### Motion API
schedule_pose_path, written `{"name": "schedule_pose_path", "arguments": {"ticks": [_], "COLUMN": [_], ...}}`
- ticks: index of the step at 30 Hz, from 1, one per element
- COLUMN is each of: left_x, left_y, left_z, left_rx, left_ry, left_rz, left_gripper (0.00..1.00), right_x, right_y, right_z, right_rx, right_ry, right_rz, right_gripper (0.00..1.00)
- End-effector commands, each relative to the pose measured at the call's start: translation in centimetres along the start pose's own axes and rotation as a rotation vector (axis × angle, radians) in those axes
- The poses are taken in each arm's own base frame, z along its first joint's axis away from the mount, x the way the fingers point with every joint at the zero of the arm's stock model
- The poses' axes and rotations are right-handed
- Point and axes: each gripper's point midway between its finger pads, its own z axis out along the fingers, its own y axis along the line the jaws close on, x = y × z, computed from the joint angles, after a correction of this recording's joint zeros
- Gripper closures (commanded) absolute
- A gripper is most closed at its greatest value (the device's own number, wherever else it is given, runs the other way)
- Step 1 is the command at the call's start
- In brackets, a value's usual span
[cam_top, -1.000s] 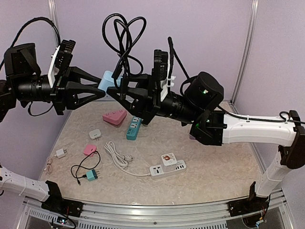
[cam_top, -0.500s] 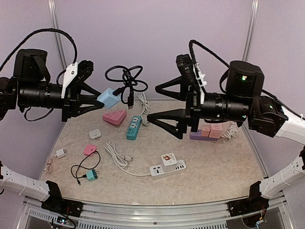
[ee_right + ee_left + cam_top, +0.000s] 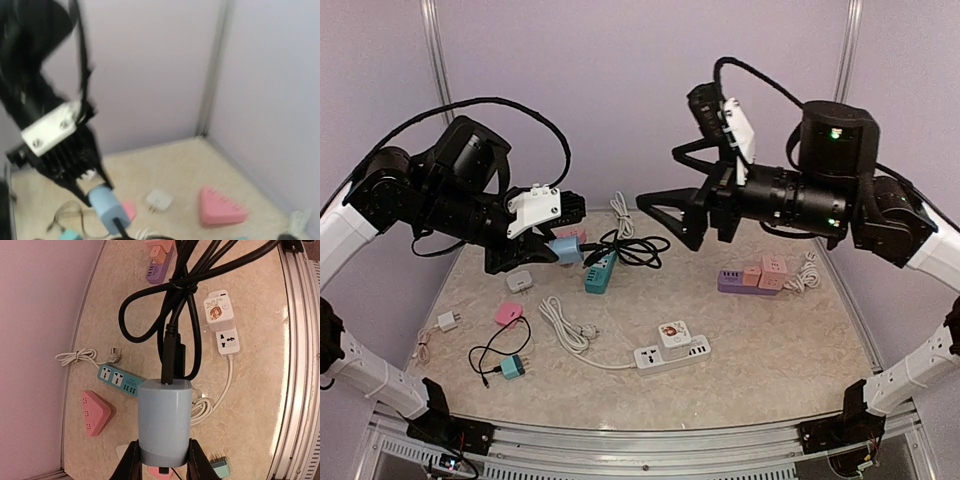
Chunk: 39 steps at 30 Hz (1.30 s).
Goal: Insert the plug
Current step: Adjust the plug.
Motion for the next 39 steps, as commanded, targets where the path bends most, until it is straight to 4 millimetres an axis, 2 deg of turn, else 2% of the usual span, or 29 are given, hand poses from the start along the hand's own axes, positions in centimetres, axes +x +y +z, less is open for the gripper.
{"name": "schedule_pose_path", "arguments": {"ticks": [1,3,4,8,10,14,23,25,28,32,36,39], "left_x": [-0.9,-1.5,-1.7,-2.4,-2.5,-3.0,-3.8,-3.9,-3.7,-3.8,-4.0,-3.6], "left_y": [-1.0,-2.2,-2.5,-3.0,-3.0,-2.8,-2.2,-2.1,-1.9,-1.8,-1.7,-1.8], "left_z": [-0.9,-1.1,-1.5,-1.9,-1.7,-1.7,-1.7,-1.6,-1.3,-1.3,-1.4,-1.1], "left_rx": [0.059,0.118,0.131,0.166,0.171,0.170,0.184,0.191,0.184,0.189,0.189,0.195], "left_ry": [-0.032,-0.079,-0.104,-0.135,-0.133,-0.143,-0.167,-0.171,-0.161,-0.170,-0.177,-0.164], "left_rz": [0.020,0.028,0.027,0.000,-0.008,-0.012,-0.072,-0.083,-0.081,-0.086,-0.078,-0.069], "left_gripper": [1.00,1.00,1.00,1.00,1.00,1.00,1.00,1.00,1.00,1.00,1.00,1.00], "right_x": [4.2,3.8,3.8,5.1,5.9,7.6,10.9,11.5,11.5,11.5,12.6,12.9], "right_y": [3.8,4.5,4.1,3.7,4.5,4.3,6.9,7.0,7.1,7.2,7.0,7.0], "right_z": [4.8,5.2,5.6,7.7,8.6,10.0,12.0,12.3,12.3,12.4,12.8,12.7], "right_rx": [-0.183,-0.273,-0.283,-0.317,-0.366,-0.420,-0.574,-0.577,-0.583,-0.579,-0.560,-0.562], "right_ry": [0.164,0.158,0.157,0.197,0.211,0.234,0.303,0.313,0.288,0.279,0.315,0.325], "right_rz": [-0.119,-0.093,-0.075,-0.046,-0.028,0.050,0.147,0.156,0.167,0.190,0.183,0.172], "right_gripper": [0.00,0.00,0.01,0.00,0.01,0.01,0.06,0.11,0.25,0.50,0.47,0.51]}}
